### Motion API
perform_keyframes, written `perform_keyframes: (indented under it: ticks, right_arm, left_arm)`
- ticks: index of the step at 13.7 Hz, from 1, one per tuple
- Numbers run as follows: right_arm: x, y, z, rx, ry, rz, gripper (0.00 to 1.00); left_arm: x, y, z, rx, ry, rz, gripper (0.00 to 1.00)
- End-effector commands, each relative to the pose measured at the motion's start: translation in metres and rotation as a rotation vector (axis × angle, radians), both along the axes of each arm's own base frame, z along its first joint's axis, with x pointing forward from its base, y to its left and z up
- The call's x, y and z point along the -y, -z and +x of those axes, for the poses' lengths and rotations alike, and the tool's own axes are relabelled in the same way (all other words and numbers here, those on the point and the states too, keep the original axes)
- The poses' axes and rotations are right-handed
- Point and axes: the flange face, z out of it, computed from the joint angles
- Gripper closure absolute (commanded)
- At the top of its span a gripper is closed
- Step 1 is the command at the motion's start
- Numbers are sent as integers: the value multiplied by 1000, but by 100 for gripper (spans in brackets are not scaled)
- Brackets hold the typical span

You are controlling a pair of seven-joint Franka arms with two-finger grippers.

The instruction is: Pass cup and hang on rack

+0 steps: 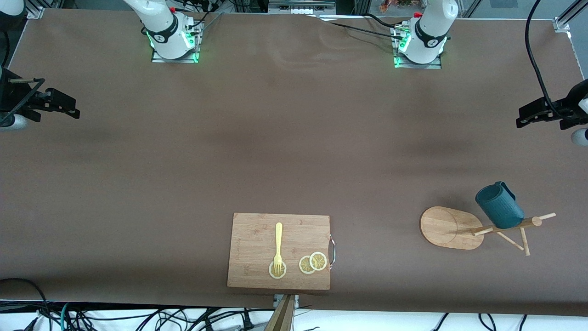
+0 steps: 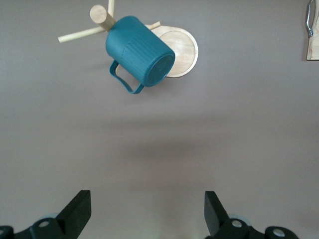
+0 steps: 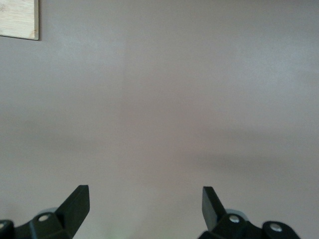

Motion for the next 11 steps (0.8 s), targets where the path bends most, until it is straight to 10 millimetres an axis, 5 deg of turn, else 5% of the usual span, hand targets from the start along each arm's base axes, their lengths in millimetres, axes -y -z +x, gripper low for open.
perform_keyframes:
  ticks: [1, 11]
  right_arm:
    - [2, -5, 1, 4, 1, 18, 0]
    - [2, -5, 2, 6, 1, 18, 0]
  left_arm:
    - [-3, 3, -11, -9, -5, 16, 0]
    - [-9, 16, -3, -25, -27, -9, 0]
